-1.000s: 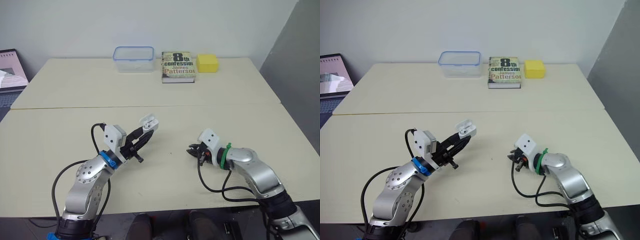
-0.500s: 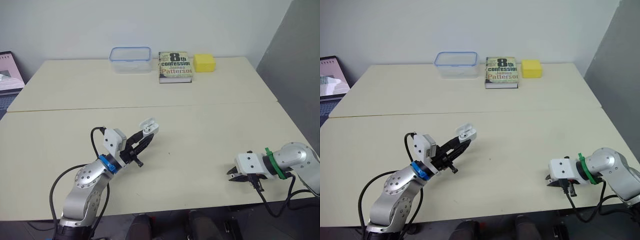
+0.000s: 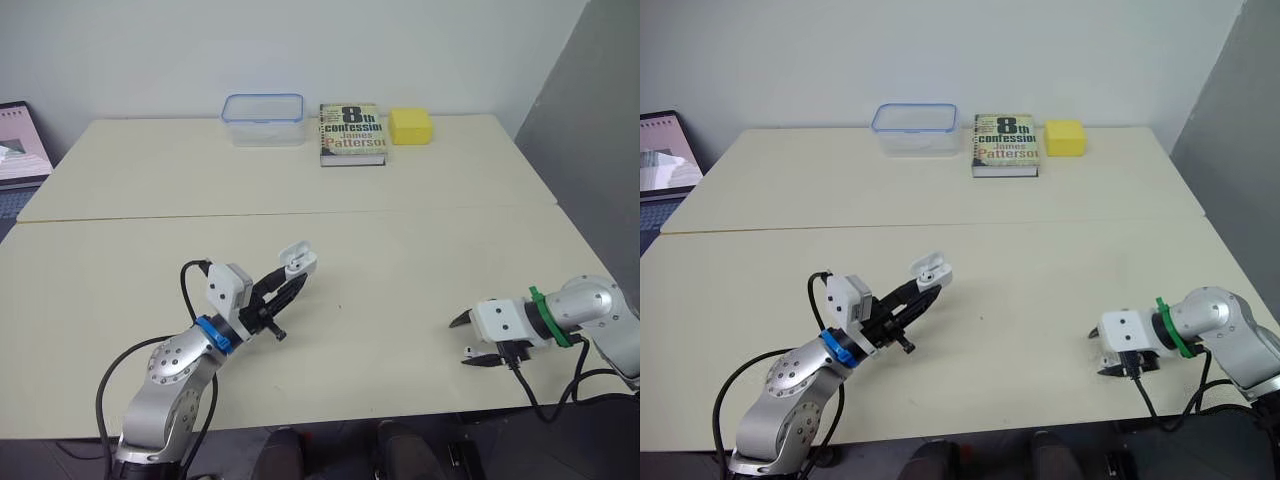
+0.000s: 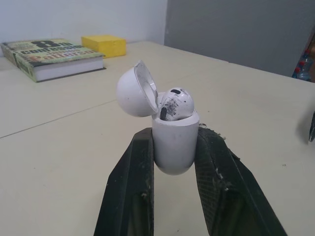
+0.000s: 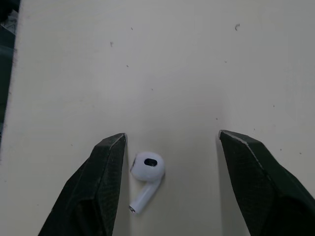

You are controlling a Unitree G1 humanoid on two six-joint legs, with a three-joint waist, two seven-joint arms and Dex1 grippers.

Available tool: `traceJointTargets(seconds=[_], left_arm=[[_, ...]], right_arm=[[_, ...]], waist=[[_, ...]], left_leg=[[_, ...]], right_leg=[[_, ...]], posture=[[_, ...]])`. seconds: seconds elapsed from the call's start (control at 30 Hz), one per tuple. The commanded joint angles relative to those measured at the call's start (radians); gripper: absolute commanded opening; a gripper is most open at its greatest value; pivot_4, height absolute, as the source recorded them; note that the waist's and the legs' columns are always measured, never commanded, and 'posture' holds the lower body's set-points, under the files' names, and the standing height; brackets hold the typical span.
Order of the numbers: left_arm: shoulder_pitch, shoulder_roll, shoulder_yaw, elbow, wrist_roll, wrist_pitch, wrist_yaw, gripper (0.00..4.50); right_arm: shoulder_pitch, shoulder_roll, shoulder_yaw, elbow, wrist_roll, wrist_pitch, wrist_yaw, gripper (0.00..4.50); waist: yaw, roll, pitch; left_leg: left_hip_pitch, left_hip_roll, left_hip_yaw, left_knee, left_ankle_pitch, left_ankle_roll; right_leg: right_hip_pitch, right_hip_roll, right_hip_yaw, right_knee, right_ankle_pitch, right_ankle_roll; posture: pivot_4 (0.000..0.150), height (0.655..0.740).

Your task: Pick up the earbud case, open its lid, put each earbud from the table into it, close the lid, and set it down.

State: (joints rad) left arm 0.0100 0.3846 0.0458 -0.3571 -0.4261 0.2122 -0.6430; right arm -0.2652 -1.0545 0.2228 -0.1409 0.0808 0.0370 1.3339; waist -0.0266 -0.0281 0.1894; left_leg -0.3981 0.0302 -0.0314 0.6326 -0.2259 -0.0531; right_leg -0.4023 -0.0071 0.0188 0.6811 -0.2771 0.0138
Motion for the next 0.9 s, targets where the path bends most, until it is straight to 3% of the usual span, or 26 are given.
traceJointTargets(seconds=[0.03, 0.13, 0.2, 0.33, 0.6, 0.9], left_arm=[[0.003, 0.006, 0.005, -0.052, -0.008, -0.010, 0.001, 0.78], [0.011, 0.005, 0.001, -0.055, -0.005, -0.012, 0.001, 0.78], [0.015, 0.002, -0.005, -0.055, -0.002, -0.013, 0.001, 0.78], [0.007, -0.009, -0.029, -0.054, 0.003, -0.006, 0.008, 0.78], [0.001, -0.011, -0.040, -0.067, 0.004, 0.004, 0.029, 0.78], [0.017, -0.013, -0.039, -0.084, 0.005, 0.009, 0.050, 0.78]], right_arm=[[0.019, -0.067, -0.109, -0.125, 0.059, 0.064, 0.008, 3.11], [0.066, -0.141, -0.152, -0.223, 0.040, 0.193, -0.008, 3.11], [0.087, -0.196, -0.146, -0.292, -0.048, 0.306, -0.053, 3.11], [0.068, -0.207, -0.054, -0.398, -0.100, 0.495, -0.060, 3.11], [-0.074, -0.098, 0.117, -0.342, -0.199, 0.573, -0.066, 3.11], [-0.089, -0.077, 0.160, -0.292, -0.212, 0.566, -0.050, 3.11]], waist=[[0.000, 0.000, 0.000], [0.001, 0.001, 0.000], [0.001, 0.001, 0.000], [0.001, 0.002, -0.001], [-0.001, 0.002, -0.001], [0.001, 0.002, -0.001]], left_leg=[[0.000, 0.000, 0.000, 0.000, 0.000, 0.000], [0.000, 0.000, 0.000, 0.000, 0.000, 0.000], [0.000, 0.000, 0.000, 0.000, 0.000, 0.000], [0.000, 0.000, 0.000, 0.000, 0.000, 0.000], [0.000, 0.000, 0.001, 0.001, 0.000, 0.000], [0.000, 0.000, 0.001, 0.001, 0.000, 0.000]], right_leg=[[0.000, 0.000, 0.000, 0.000, 0.000, 0.000], [0.000, 0.000, 0.000, 0.000, 0.000, 0.000], [0.000, 0.000, 0.000, 0.000, 0.000, 0.000], [0.000, 0.000, 0.000, 0.000, 0.000, 0.000], [0.000, 0.000, 0.000, 0.000, 0.000, 0.000], [0.000, -0.001, 0.000, 0.000, 0.000, 0.000]], posture=[[0.150, 0.7302], [0.150, 0.7302], [0.150, 0.7302], [0.150, 0.7302], [0.150, 0.7302], [0.150, 0.7302]])
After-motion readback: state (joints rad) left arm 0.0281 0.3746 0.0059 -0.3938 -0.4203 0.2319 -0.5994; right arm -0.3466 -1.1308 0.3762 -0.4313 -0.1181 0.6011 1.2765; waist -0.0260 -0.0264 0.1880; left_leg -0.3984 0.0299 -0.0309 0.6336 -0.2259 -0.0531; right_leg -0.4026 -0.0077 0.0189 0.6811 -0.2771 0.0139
